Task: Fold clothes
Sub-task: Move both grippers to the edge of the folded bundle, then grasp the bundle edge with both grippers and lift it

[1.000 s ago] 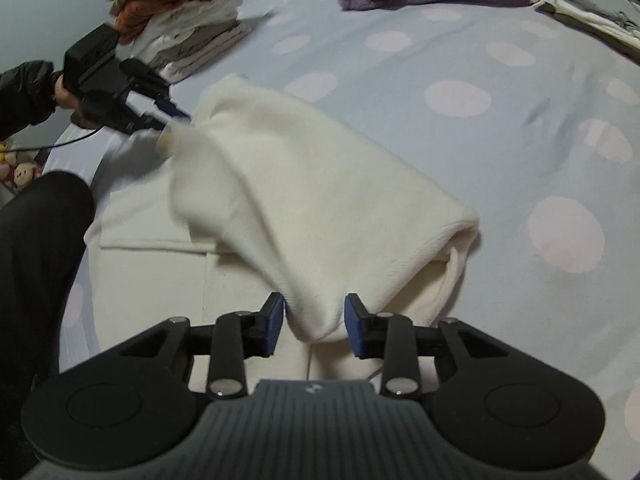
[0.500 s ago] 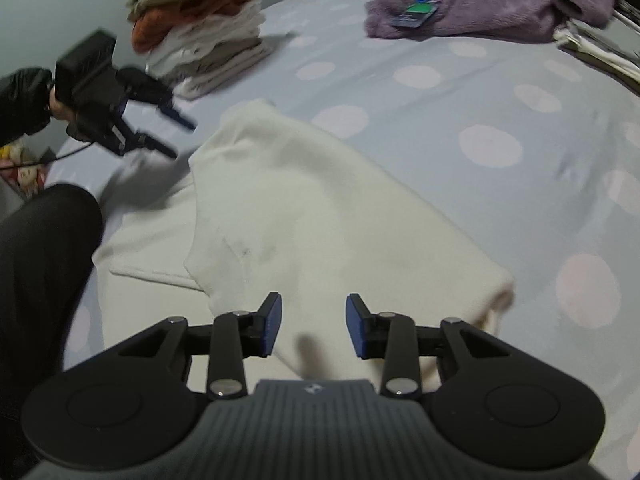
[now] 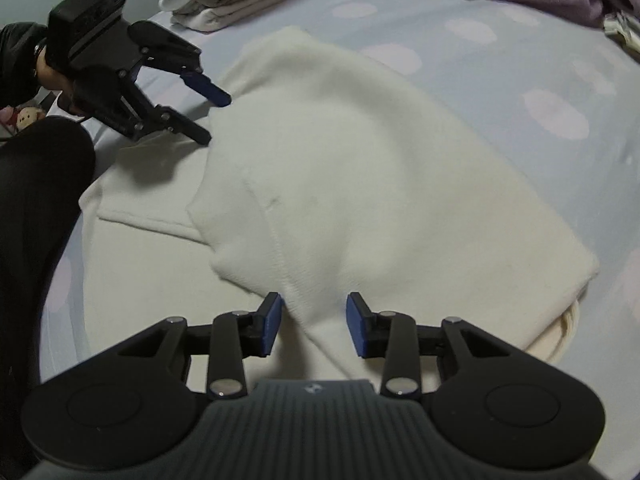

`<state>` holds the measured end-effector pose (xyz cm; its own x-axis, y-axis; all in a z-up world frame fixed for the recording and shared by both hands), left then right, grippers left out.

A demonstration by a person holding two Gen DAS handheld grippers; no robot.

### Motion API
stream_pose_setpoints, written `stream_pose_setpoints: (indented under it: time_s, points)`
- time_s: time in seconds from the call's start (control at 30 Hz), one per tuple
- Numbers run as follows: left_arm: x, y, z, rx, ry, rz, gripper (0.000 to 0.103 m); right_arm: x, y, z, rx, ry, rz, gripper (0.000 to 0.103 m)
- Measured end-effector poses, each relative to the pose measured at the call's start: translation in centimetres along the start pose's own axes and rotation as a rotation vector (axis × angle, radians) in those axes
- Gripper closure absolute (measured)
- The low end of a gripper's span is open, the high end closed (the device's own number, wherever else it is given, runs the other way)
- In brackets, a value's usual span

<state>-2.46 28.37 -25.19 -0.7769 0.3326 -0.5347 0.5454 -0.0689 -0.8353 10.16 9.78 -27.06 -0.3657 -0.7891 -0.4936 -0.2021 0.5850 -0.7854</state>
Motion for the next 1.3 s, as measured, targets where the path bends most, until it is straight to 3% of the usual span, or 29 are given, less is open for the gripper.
stream_pose_setpoints:
  time_s: [0.1, 0.27, 0.43, 0.6, 0.83, 1.03, 1.2, 1.3]
  points:
    - [-0.4, -2.3, -0.7, -0.026, -0.07, 0.07, 0.059, -0.5, -1.9, 0.4, 0.005, 0.068, 0.068, 0.063]
    - [0.4, -3.6, -2.5, -0.029, -0.162, 0.06, 0.057, 0.2, -5.1, 2.4, 0.067, 0.215, 0.133, 0.062]
    - [2.1, -3.9, -5.8, 0.008, -0.403, 0.021, 0.057, 2.7, -7.8, 4.8, 0.133, 0.479, 0.164, 0.062]
    - [2.2, -2.2, -8.2, 0.046, -0.637, -0.001, 0.057, 5.5, -8.5, 7.1, 0.145, 0.768, 0.223, 0.062]
    - [2.6, -1.2, -8.5, 0.045, -0.719, -0.025, 0.059, 5.4, -6.5, 6.6, 0.153, 0.786, 0.236, 0.062]
    - [2.1, -0.9, -8.1, 0.055, -0.69, -0.048, 0.06, 5.3, -5.0, 6.7, 0.177, 0.786, 0.237, 0.063]
    - [2.4, 0.1, -8.0, 0.083, -0.716, -0.107, 0.075, 5.4, -5.1, 6.8, 0.174, 0.783, 0.247, 0.086]
    - [2.7, 0.5, -8.2, 0.096, -0.748, -0.119, 0.087, 5.2, -5.2, 6.8, 0.151, 0.789, 0.262, 0.089]
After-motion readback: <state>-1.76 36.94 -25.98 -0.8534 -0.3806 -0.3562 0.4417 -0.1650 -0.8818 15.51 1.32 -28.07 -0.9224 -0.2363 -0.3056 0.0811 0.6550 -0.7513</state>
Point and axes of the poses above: each gripper's, at about its wrist camera, not at the fingertips, and y roughly the way its jaws point, z to its right, x to its underside, the point moved 10 cm from there along y, roughly the way its jaws point, and after that the axes turned 9 degrees about -x, right-handed, at the moved point
